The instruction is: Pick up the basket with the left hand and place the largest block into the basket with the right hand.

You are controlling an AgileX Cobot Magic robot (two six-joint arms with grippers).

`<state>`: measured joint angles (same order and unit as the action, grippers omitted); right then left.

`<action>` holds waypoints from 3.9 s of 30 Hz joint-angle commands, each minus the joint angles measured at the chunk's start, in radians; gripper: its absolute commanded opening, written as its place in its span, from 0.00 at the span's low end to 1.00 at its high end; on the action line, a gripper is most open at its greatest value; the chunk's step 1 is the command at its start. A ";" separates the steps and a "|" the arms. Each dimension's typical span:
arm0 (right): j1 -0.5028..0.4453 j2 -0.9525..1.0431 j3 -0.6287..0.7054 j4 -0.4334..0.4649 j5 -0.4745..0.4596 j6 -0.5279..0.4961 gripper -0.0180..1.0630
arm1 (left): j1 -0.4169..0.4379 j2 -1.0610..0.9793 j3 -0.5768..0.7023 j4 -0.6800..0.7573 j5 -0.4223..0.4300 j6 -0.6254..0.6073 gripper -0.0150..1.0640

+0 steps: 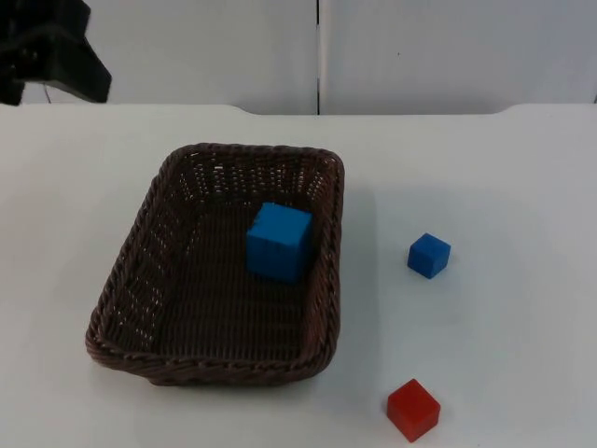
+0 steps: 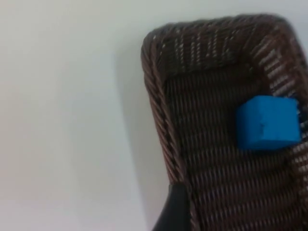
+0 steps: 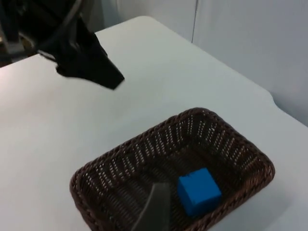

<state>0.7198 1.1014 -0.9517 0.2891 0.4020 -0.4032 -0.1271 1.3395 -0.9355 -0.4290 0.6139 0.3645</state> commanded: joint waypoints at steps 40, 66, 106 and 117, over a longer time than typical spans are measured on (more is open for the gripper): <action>0.001 -0.703 0.393 -0.011 0.196 0.053 0.72 | 0.000 -0.974 0.214 0.066 0.259 -0.008 0.67; 0.001 -1.101 0.403 -0.259 0.510 0.320 0.72 | 0.000 -1.339 0.394 0.295 0.407 -0.288 0.67; 0.001 -1.101 0.434 -0.310 0.675 0.366 0.72 | 0.000 -1.339 0.442 0.289 0.458 -0.288 0.67; 0.001 -1.101 0.434 -0.310 0.675 0.366 0.72 | 0.000 -1.339 0.442 0.305 0.458 -0.311 0.69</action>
<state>0.7226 0.0039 -0.5248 -0.0175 1.0775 -0.0415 -0.1271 0.0036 -0.4984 -0.1353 1.0703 0.0683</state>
